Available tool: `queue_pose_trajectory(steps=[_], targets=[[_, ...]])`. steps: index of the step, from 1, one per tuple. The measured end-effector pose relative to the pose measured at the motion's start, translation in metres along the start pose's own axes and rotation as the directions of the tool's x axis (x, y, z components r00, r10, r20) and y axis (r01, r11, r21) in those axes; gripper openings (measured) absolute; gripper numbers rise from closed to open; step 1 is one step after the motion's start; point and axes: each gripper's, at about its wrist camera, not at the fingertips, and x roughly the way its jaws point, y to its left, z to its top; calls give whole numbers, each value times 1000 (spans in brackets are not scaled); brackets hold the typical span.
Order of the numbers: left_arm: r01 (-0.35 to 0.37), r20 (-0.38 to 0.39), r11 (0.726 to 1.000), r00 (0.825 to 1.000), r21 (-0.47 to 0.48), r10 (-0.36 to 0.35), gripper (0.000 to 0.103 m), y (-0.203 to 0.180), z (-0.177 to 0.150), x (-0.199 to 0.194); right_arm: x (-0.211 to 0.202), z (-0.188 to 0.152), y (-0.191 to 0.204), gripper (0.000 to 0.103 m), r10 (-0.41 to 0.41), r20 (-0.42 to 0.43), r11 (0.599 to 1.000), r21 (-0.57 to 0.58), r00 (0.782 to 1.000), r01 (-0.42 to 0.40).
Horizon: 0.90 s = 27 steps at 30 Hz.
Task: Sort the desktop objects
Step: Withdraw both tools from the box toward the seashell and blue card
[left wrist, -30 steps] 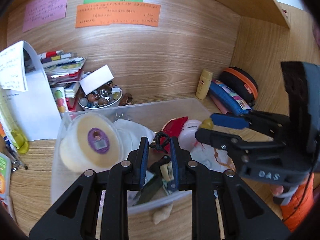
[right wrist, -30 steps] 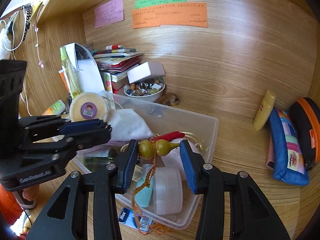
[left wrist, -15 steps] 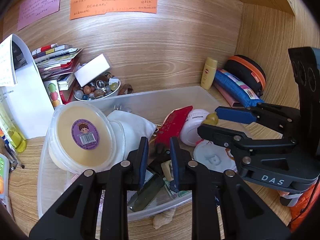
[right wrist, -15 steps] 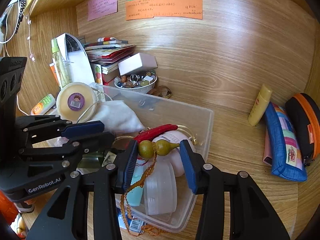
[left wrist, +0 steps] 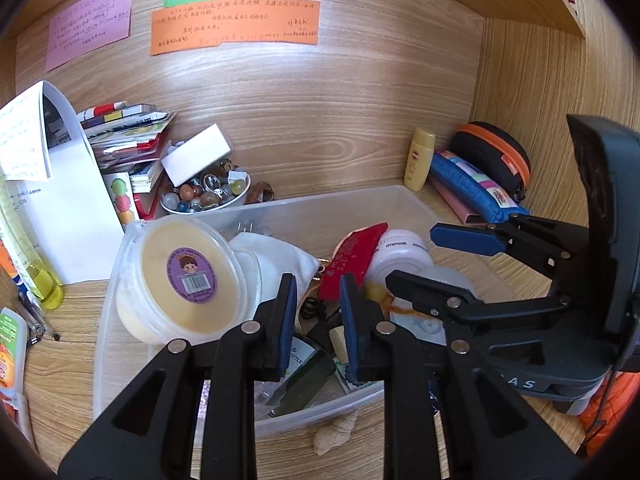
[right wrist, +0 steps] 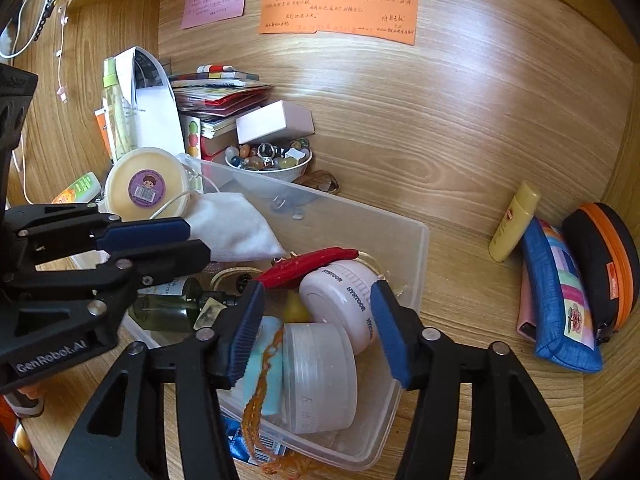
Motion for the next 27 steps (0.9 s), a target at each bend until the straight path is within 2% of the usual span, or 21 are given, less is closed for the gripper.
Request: queue_pose_trajectory(steps=[1, 3, 5, 10, 12, 14, 18, 20, 22, 27], targets=[[-2, 4, 1000, 1000, -5, 2, 28, 1, 0, -1, 0, 0, 0, 53, -5, 7, 1000, -2, 1000, 5], [-17, 26, 1000, 1000, -17, 18, 48, 3, 1, -5, -1, 0, 1, 53, -22, 24, 1000, -5, 999, 22], [-34, 49, 999, 998, -25, 36, 59, 5, 2, -9, -1, 0, 0, 55, -36, 33, 999, -5, 999, 37], [-28, 78, 999, 996, -41, 31, 69, 7, 3, -17, -3, 2, -8, 66, -41, 44, 999, 31, 998, 40], [-15, 81, 999, 997, -38, 18, 78, 7, 3, -22, -4, 3, -11, 68, -45, 42, 998, 45, 998, 43], [-33, 102, 999, 994, -34, 36, 86, 5, 2, -28, -5, 4, -15, 68, -36, 31, 997, 72, 999, 33], [-24, 125, 999, 992, -36, 28, 88, 8, 0, -44, -19, 3, -21, 68, -17, 42, 993, 118, 999, 12], [-11, 135, 999, 991, -44, 17, 91, 11, -2, -52, -28, -1, -23, 74, -12, 54, 991, 132, 998, 5], [-26, 140, 998, 990, -48, 33, 96, 13, -5, -60, -34, -5, -24, 86, -9, 53, 988, 153, 999, 1], [-58, 118, 998, 991, -32, 61, 97, 13, -19, -67, -44, -20, -22, 86, -38, 56, 984, 175, 998, 27]])
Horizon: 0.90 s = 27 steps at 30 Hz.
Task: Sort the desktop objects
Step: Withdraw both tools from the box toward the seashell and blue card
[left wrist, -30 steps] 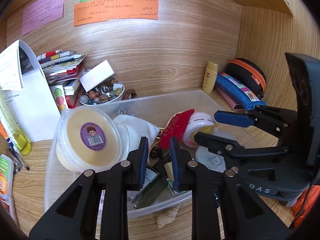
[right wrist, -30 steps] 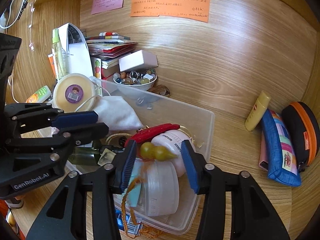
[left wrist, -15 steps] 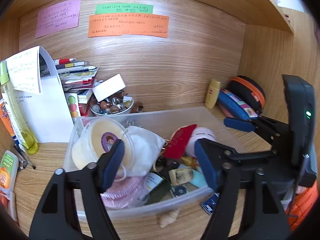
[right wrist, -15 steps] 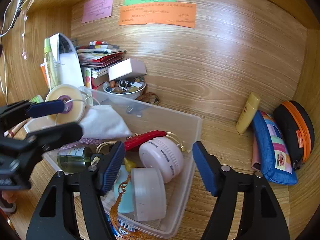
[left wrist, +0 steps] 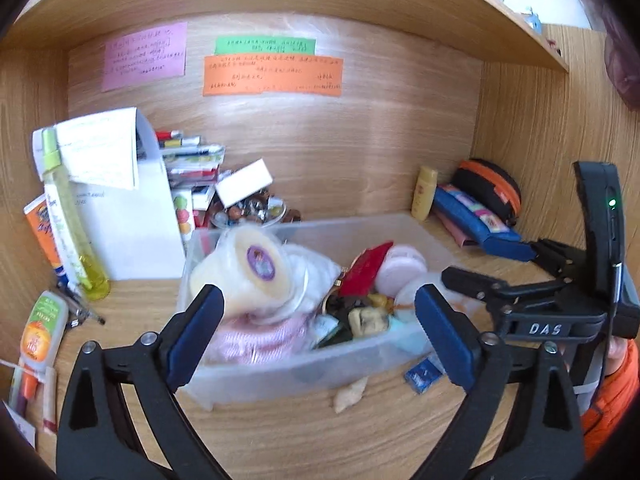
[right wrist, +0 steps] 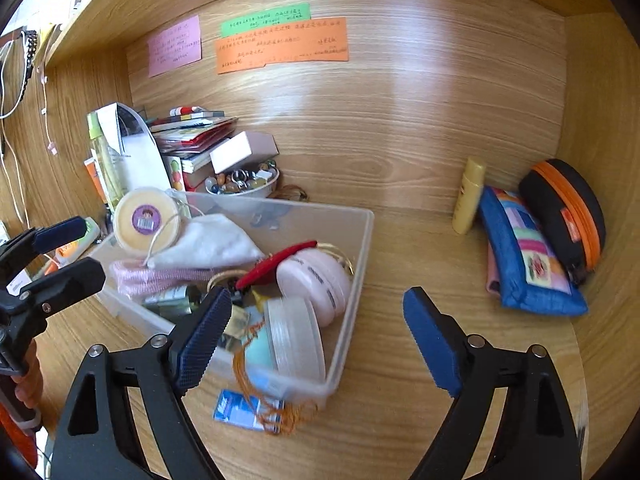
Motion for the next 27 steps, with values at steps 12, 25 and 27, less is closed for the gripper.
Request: queue_pose_trajectory(steps=[12, 25, 27], targets=[[26, -220, 999, 975, 23, -20, 97, 4, -50, 14, -17, -45, 16, 86, 56, -113, 996, -62, 992, -63], [72, -346, 996, 937, 56, -48, 97, -8, -63, 47, 10, -72, 28, 86, 115, -279, 990, -51, 953, -135], [78, -366, 995, 929, 56, -52, 94, -9, -64, 51, 11, -72, 31, 86, 100, -279, 990, -67, 955, -123]])
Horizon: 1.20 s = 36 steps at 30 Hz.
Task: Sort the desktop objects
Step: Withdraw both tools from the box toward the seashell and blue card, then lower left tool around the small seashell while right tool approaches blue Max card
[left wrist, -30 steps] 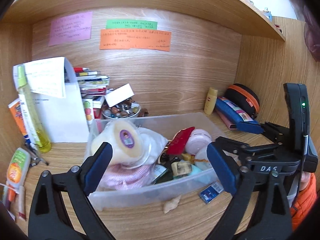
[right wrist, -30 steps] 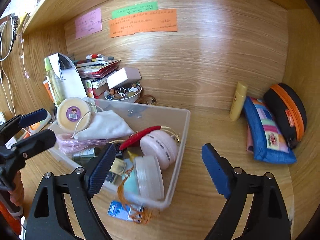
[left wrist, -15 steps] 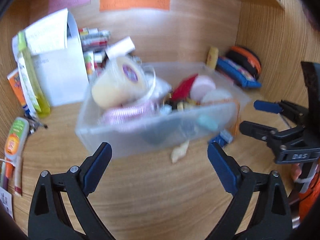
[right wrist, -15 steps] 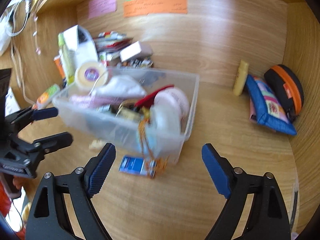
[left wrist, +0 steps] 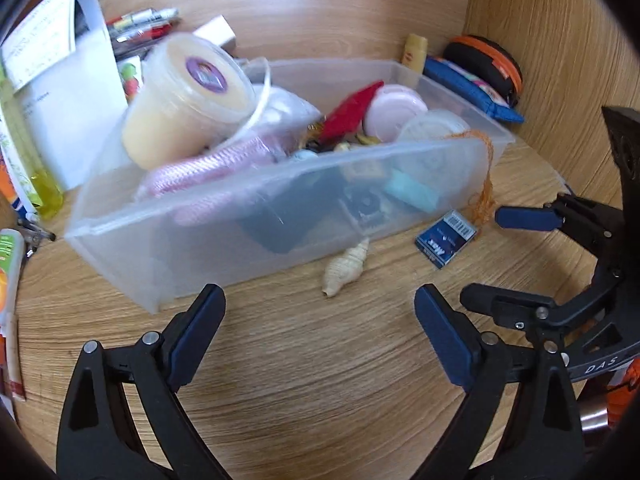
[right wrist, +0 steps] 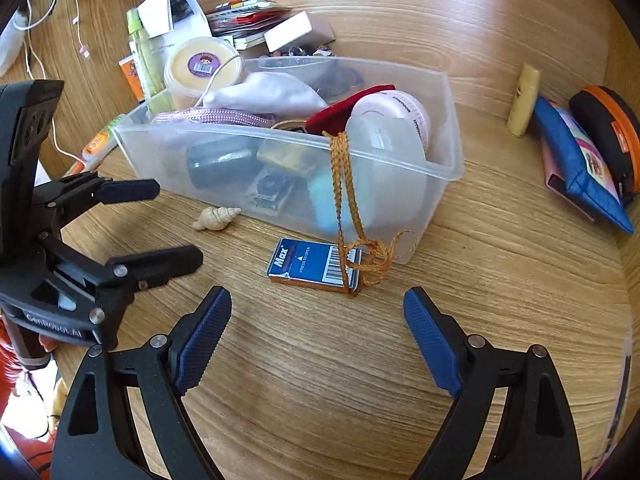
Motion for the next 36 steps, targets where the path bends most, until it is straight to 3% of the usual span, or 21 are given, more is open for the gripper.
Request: queue_pose_trajectory(steps=[1, 3, 10, 12, 17, 20, 24, 27, 30, 36], targets=[[3, -7, 1000, 1000, 1, -3, 93, 0, 0, 1, 1, 0, 1, 86, -3, -3, 1000, -6, 1000, 3], [6, -23, 1000, 1000, -2, -6, 79, 1, 0, 4, 3, 1, 4, 86, -7, -8, 1000, -15, 1000, 6], [20, -20, 999, 1000, -50, -21, 71, 2, 7, 8, 8, 5, 5, 86, -8, -22, 1000, -17, 1000, 7], [28, -18, 999, 999, -44, -28, 60, -1, 8, 9, 11, 6, 5, 85, -3, -31, 1000, -11, 1000, 3], [55, -12, 997, 998, -44, -56, 51, -9, 12, 11, 13, 8, 8, 84, -1, -35, 1000, -8, 999, 1], [65, -11, 997, 998, -40, -65, 45, -10, 14, 12, 13, 9, 10, 81, -10, -37, 1000, -13, 999, 9], [83, -8, 995, 996, -58, -83, 22, -6, 15, 13, 14, 11, 14, 68, -33, -39, 999, -30, 999, 32], [87, -7, 995, 996, -54, -87, 22, -7, 14, 12, 14, 13, 14, 60, -34, -41, 999, -36, 999, 33], [95, -6, 994, 995, -58, -96, 21, -5, 13, 10, 14, 15, 12, 46, -40, -37, 999, -34, 998, 39], [116, 23, 991, 993, -61, -115, 21, -4, 11, 4, 12, 17, 10, 45, -32, -24, 999, -28, 999, 31]])
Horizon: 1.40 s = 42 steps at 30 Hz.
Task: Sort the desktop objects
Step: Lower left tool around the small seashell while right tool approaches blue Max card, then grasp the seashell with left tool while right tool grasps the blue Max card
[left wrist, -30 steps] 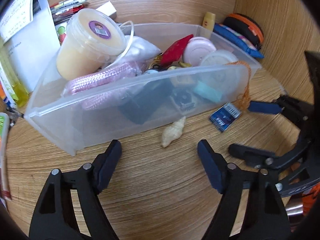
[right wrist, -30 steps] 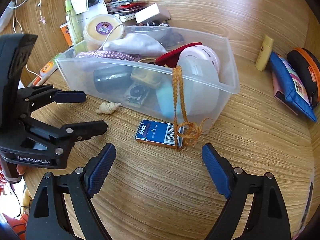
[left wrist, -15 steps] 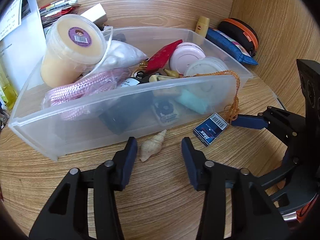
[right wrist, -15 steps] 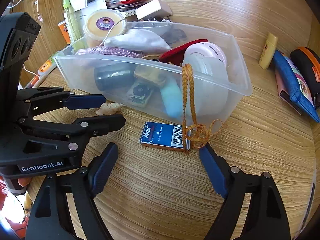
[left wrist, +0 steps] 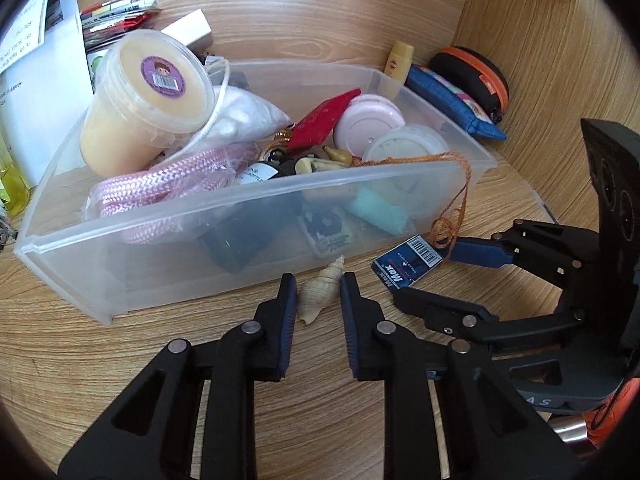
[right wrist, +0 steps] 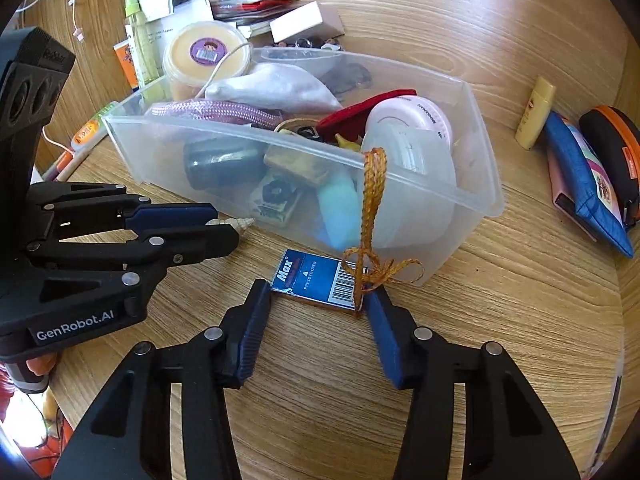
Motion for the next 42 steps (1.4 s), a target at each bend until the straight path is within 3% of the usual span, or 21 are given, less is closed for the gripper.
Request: queue_pose_trajectory(steps=[8, 9, 10, 11, 13, 14, 17, 19, 21, 27, 32, 38, 40, 42], targets=[[22, 70, 999, 997, -25, -20, 21, 5, -3, -15, -20, -9, -6, 43, -1, 56, 1000, 4, 998, 1], [20, 79, 999, 997, -29, -17, 21, 5, -3, -16, -21, -10, -8, 34, -2, 58, 1000, 9, 998, 1], [25, 89, 999, 996, -33, -22, 21, 7, -4, -19, -22, -10, -10, 6, 7, 54, 1000, 12, 998, -7], [23, 99, 999, 995, -36, -20, 21, 8, -4, -21, -22, -10, -12, 3, 20, 41, 1000, 23, 999, -21], [28, 114, 999, 993, -41, -23, 21, 9, -5, -24, -24, -11, -16, 4, 49, 32, 998, 32, 998, -50], [28, 117, 999, 993, -44, -22, 21, 10, -6, -26, -22, -10, -15, 6, 24, 25, 999, 25, 999, -25], [28, 131, 998, 991, -52, -21, 21, 12, -5, -28, -19, -13, -13, 20, 2, -2, 1000, 23, 1000, -2], [27, 144, 998, 989, -52, -19, 21, 12, -6, -31, -19, -15, -8, 46, 35, -3, 999, 29, 999, -35], [17, 157, 999, 988, -48, -9, 21, 12, -7, -34, -21, -14, 0, 56, 27, 28, 1000, 10, 999, -27], [-39, 227, 999, 973, 0, 38, 21, 8, -17, -59, -9, 0, 25, 56, 56, 12, 998, -35, 998, -55], [-72, 262, 997, 963, 27, 62, 21, 11, -25, -82, 10, 13, 40, 56, 35, -13, 998, -45, 999, -35], [-59, 288, 998, 956, 1, 56, 21, 21, -31, -92, 22, 19, 44, 55, 12, -19, 999, -31, 1000, -12], [-49, 290, 999, 956, -8, 49, 21, 24, -32, -93, 19, 16, 43, 44, 18, -11, 999, -38, 1000, -19], [-48, 294, 999, 955, -14, 50, 21, 25, -30, -93, 16, 14, 46, 44, 21, -14, 998, -51, 1000, -21]])
